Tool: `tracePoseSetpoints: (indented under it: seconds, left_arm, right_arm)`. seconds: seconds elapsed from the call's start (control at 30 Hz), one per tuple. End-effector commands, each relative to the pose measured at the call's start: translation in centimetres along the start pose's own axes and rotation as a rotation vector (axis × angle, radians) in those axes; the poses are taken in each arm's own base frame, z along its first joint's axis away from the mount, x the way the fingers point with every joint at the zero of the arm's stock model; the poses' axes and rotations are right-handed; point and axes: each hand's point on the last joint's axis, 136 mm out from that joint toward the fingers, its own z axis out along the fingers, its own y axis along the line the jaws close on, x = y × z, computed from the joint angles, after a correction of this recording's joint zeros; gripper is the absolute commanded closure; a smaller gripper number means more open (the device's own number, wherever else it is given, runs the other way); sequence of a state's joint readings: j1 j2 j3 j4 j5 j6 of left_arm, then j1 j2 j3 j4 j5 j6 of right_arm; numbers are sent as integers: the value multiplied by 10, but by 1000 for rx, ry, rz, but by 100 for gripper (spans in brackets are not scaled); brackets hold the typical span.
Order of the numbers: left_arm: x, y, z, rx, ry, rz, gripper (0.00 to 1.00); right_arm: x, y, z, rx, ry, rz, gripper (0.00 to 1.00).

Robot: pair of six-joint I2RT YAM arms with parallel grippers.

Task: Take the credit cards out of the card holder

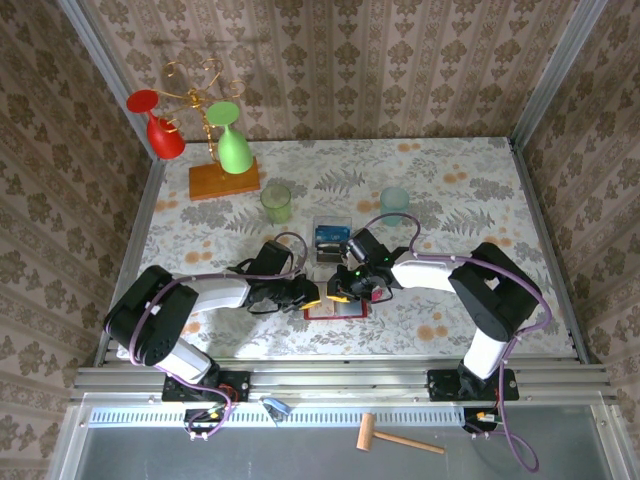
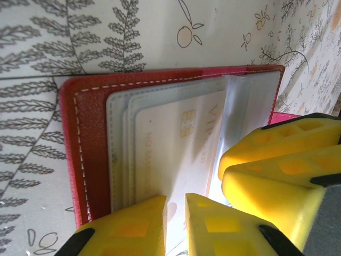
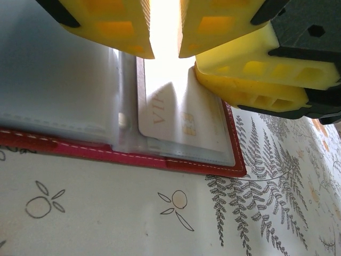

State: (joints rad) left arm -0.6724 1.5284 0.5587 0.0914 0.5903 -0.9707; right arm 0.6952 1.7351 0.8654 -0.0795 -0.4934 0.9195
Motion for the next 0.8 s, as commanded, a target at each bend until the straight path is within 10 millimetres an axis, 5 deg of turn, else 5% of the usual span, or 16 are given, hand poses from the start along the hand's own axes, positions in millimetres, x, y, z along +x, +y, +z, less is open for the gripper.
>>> tracePoseSetpoints:
  seconds: [0.0,0.5,0.77]
  left_arm:
    - [-2,-2,-5,-15,-10,22,83]
    - [-2,-2,-5,-20,-7,20,83]
    - [-4,-7,-10,-11,-29,33,83]
  right_arm:
    - [-2,2,5,10,7,5,81]
    - [-1,-12,-1,101,0,-22,74]
    - [-4,-2,-9,81,-16,-39,74]
